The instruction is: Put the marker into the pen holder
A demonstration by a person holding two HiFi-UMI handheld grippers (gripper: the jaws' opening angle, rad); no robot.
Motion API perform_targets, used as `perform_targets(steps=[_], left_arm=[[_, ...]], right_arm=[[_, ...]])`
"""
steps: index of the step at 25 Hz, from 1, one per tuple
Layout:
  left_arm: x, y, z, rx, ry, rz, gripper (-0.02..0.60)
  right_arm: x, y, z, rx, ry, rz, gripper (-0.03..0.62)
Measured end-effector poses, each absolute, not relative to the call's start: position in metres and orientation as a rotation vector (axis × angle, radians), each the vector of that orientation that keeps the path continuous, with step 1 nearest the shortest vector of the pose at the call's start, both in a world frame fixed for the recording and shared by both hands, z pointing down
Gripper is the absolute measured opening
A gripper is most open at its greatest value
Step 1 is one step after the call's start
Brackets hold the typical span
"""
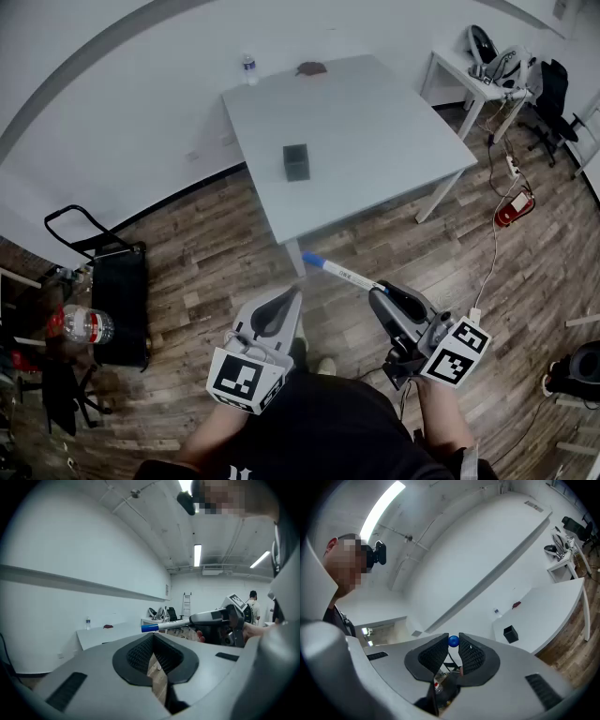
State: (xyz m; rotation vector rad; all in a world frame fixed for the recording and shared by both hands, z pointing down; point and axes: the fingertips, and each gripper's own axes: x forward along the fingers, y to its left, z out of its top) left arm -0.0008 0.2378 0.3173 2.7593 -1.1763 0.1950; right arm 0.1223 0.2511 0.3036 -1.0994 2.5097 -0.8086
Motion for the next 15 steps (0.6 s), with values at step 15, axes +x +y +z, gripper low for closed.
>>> perform_targets(steps=[15], left_arm=[[-0.013,0.121,0.33,2.783,-1.078,0.211,0.006]], right_arm=[[0.103,0.144,0.318,-1.219,2.49,-0.847,0.073]])
